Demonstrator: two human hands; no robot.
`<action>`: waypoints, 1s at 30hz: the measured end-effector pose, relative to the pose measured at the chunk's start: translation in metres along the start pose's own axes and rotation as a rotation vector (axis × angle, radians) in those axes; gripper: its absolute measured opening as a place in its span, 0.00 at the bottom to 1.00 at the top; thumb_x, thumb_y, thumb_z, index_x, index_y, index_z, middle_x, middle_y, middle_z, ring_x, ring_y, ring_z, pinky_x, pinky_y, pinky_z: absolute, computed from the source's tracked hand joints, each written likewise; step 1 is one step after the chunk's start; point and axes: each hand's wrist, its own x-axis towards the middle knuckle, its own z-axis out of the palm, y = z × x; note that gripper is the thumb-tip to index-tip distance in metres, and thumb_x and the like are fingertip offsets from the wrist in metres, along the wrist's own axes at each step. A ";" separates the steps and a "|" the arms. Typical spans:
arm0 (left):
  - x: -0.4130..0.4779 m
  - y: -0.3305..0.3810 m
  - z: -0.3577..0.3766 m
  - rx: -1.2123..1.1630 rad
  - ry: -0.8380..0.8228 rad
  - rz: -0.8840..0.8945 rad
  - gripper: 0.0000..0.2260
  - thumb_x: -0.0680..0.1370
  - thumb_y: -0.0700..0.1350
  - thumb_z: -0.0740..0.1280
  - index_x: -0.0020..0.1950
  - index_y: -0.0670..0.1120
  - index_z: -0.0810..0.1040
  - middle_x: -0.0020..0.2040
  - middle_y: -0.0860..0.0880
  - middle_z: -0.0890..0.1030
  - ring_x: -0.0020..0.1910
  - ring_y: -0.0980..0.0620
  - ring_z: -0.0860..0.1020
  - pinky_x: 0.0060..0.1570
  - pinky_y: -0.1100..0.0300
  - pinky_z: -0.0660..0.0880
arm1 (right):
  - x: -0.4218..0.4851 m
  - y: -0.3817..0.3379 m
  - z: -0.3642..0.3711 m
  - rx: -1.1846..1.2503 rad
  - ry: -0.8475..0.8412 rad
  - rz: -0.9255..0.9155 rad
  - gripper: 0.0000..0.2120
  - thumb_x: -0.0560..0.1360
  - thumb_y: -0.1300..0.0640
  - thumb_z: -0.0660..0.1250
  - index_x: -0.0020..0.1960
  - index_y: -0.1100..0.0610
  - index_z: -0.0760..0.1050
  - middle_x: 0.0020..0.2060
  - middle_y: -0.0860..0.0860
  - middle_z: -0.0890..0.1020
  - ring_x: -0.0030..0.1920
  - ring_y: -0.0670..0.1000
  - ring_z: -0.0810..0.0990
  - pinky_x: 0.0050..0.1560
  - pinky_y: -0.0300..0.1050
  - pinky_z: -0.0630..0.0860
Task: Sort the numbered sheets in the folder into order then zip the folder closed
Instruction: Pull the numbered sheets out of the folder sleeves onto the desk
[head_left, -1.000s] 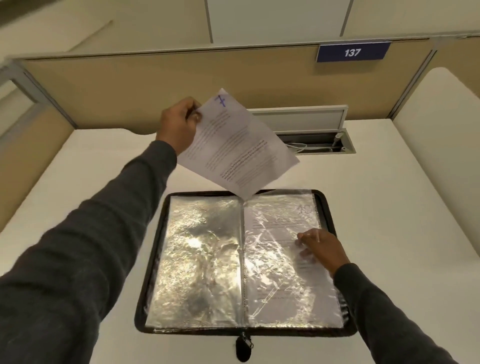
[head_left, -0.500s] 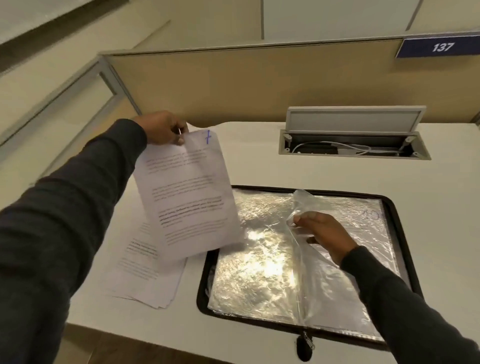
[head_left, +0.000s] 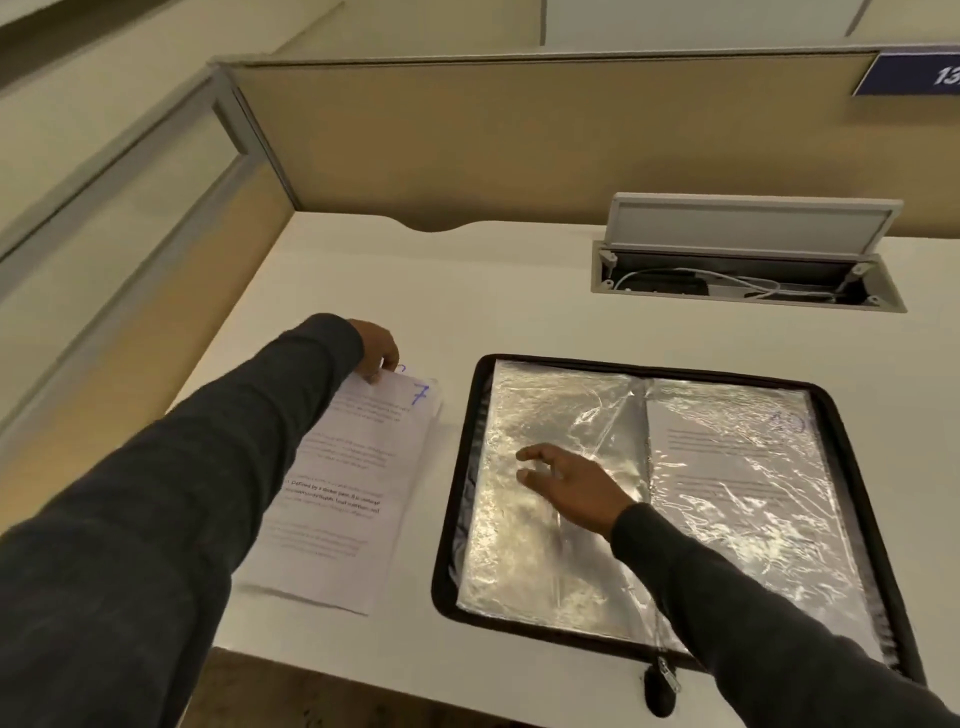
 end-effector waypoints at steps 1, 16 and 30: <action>0.005 0.000 0.006 -0.005 -0.005 0.000 0.14 0.78 0.40 0.67 0.63 0.44 0.77 0.63 0.46 0.76 0.62 0.45 0.75 0.54 0.58 0.69 | -0.002 0.001 0.004 -0.065 -0.024 -0.008 0.20 0.80 0.42 0.64 0.70 0.46 0.72 0.69 0.47 0.75 0.66 0.50 0.75 0.61 0.42 0.68; 0.041 0.063 0.045 -0.628 0.405 0.063 0.16 0.79 0.58 0.64 0.59 0.48 0.75 0.57 0.46 0.78 0.54 0.46 0.77 0.56 0.54 0.72 | -0.010 0.030 0.019 -0.240 0.056 -0.122 0.21 0.79 0.43 0.67 0.69 0.49 0.73 0.71 0.48 0.75 0.72 0.51 0.70 0.70 0.50 0.68; 0.023 0.177 0.002 -1.564 0.439 0.198 0.11 0.78 0.36 0.66 0.59 0.41 0.82 0.58 0.44 0.82 0.48 0.50 0.78 0.45 0.61 0.74 | -0.036 0.093 -0.015 -0.305 0.277 0.069 0.32 0.74 0.33 0.63 0.73 0.48 0.69 0.76 0.54 0.67 0.76 0.57 0.64 0.75 0.52 0.64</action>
